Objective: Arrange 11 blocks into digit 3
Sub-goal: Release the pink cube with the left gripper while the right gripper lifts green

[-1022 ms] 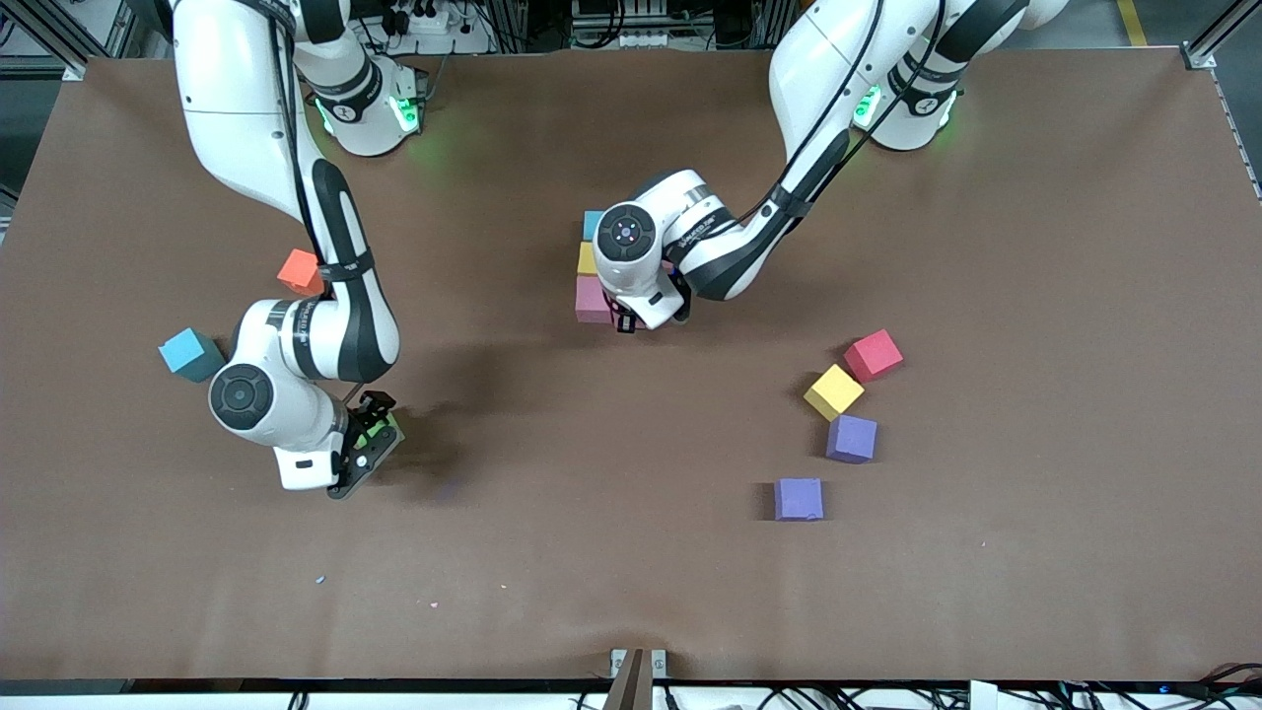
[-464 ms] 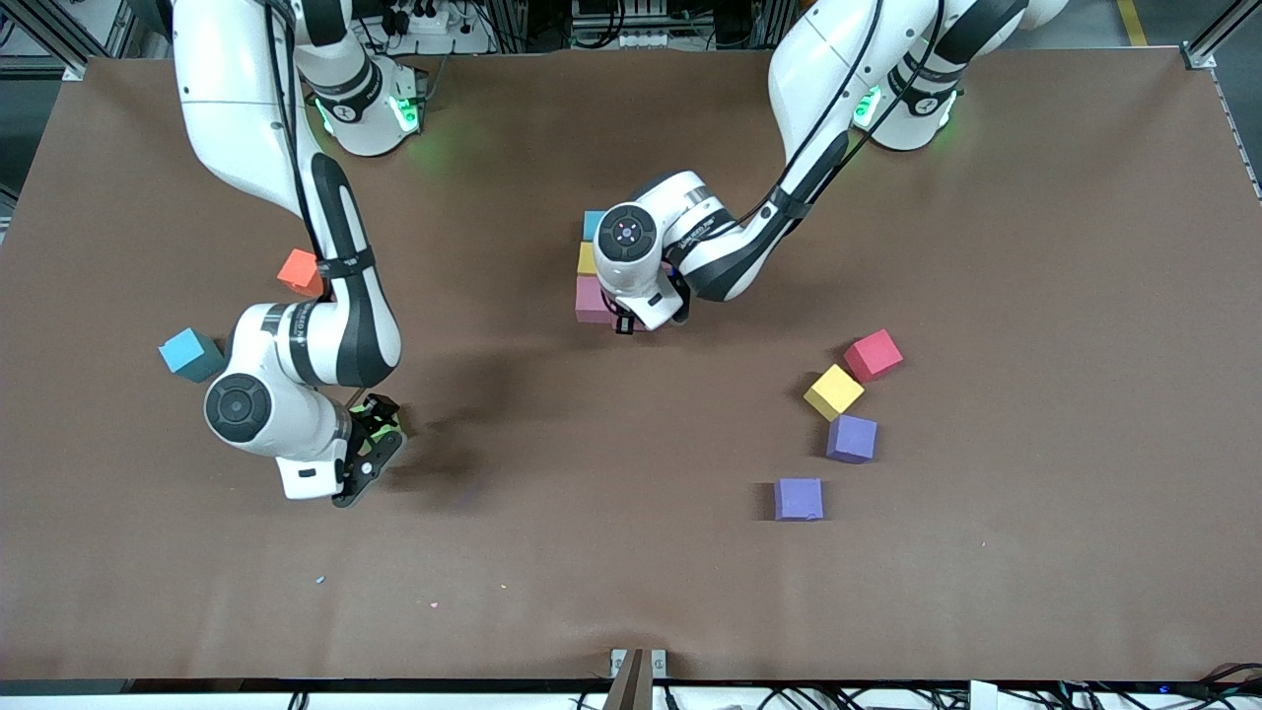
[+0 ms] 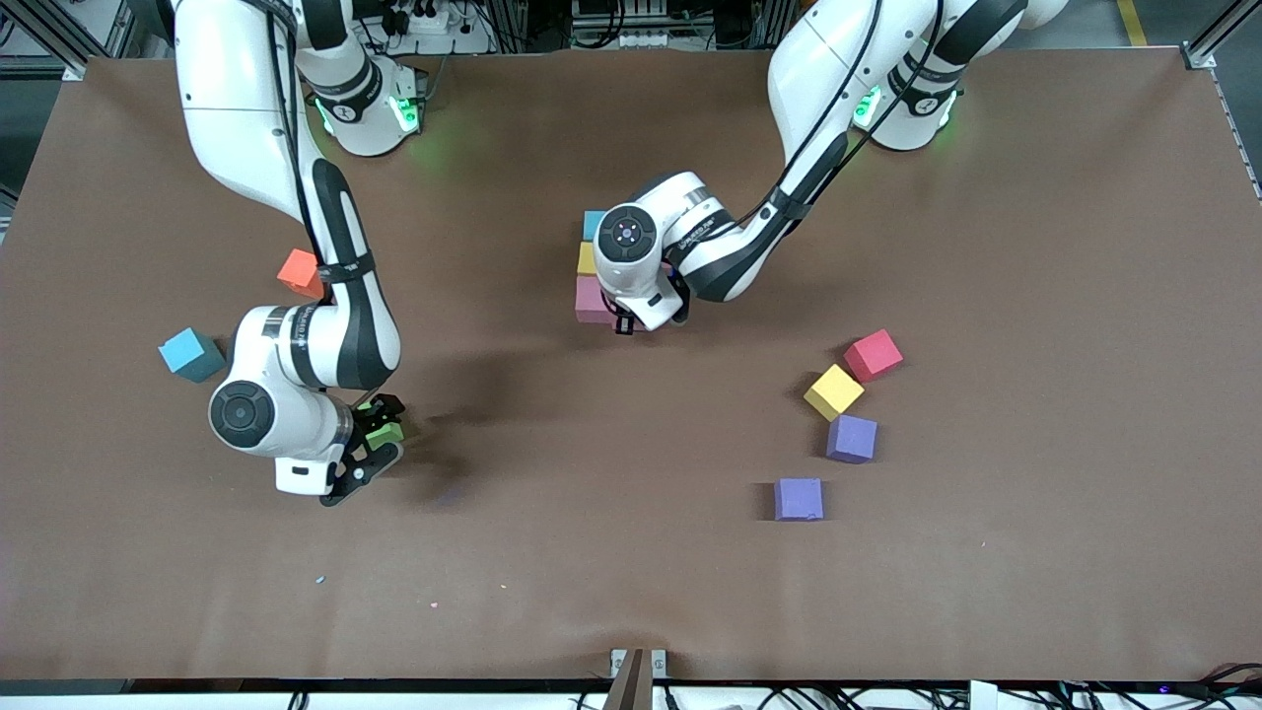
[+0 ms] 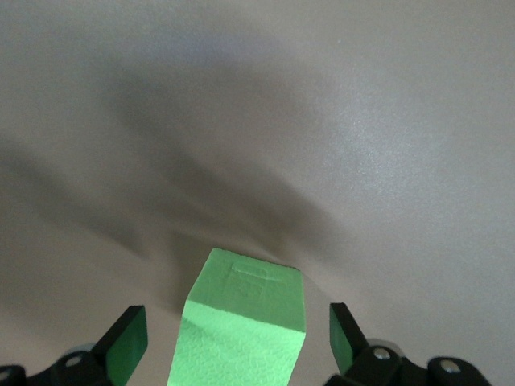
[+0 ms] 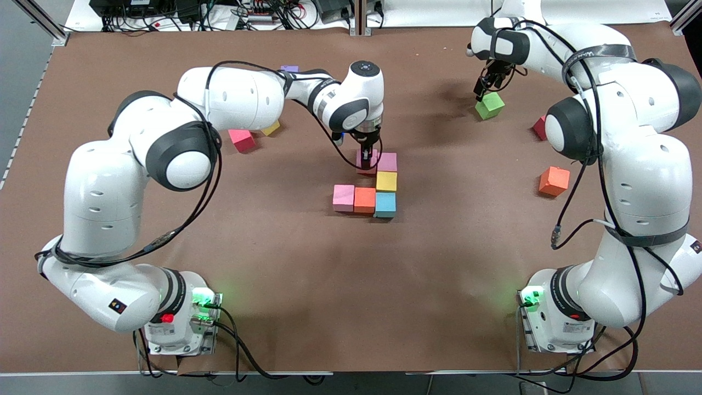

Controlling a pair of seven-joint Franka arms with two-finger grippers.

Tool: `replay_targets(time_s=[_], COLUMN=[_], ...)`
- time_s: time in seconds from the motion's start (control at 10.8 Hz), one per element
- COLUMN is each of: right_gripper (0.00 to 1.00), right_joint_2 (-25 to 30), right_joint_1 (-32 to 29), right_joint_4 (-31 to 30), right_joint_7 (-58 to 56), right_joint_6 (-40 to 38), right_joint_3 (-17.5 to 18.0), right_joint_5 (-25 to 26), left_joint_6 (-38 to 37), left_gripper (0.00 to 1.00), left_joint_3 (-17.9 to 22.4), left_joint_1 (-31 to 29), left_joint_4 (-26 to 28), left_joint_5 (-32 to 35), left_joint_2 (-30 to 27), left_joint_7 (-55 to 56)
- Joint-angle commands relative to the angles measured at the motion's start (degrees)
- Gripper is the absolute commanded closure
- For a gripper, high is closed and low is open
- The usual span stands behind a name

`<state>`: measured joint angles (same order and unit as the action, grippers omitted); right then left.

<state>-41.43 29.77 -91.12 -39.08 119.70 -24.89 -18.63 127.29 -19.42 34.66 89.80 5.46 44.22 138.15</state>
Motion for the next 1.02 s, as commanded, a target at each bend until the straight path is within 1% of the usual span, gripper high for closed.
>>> replay_targets(time_s=[0.0,0.09,0.65,0.93], right_gripper=[0.00,0.00,0.00,0.00], right_joint_2=[-0.32,-0.32,-1.20,-1.29], right_joint_1=[-0.76,-0.76,-1.20,-1.38], right_joint_4=[-0.20,-0.28,-1.25,-1.25], right_joint_7=[2.50,3.99,6.91,12.87], right_joint_6=[-0.26,-0.52,-0.35,-1.49], right_joint_3=[0.28,0.28,0.28,0.28], right_joint_5=[0.17,0.26,0.26,0.26], left_joint_6=[0.24,0.24,0.15,-0.02], left_gripper=[0.47,0.00,0.00,0.00], left_joint_3=[0.34,0.34,0.34,0.34], left_joint_1=[0.50,0.58,0.41,0.06], left_joint_4=[-0.86,-0.86,-1.30,-1.30], left_joint_5=[0.52,0.78,0.69,1.13], left_joint_2=[0.43,0.43,-0.10,-0.80], left_joint_7=[-0.08,-0.43,-0.08,-0.25])
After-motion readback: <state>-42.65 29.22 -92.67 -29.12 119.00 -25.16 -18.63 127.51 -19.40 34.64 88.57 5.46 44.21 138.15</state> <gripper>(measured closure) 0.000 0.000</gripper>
